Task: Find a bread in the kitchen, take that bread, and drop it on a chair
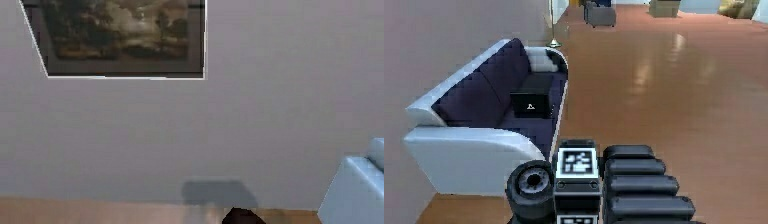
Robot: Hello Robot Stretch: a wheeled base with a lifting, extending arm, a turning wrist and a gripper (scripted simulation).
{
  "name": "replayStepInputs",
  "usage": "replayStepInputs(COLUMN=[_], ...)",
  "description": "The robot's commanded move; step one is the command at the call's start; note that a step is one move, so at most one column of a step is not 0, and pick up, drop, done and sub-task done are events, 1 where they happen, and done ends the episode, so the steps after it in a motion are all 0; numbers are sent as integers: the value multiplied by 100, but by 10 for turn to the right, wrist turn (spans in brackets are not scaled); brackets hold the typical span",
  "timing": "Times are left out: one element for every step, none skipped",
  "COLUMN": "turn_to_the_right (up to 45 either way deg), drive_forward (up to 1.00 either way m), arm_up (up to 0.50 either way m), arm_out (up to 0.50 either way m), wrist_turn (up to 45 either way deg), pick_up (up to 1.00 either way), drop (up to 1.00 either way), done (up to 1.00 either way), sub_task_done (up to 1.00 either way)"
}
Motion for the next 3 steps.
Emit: replayStepInputs(turn_to_the_right=[-450, -60, 450], drive_forward=[0, 0, 0], arm_up=[0, 0, 0], arm_out=[0, 0, 0], wrist_turn=[0, 0, 0], pick_up=[0, 0, 0], drop=[0, 0, 0], done=[0, 0, 0], sub_task_done=[0, 0, 0])
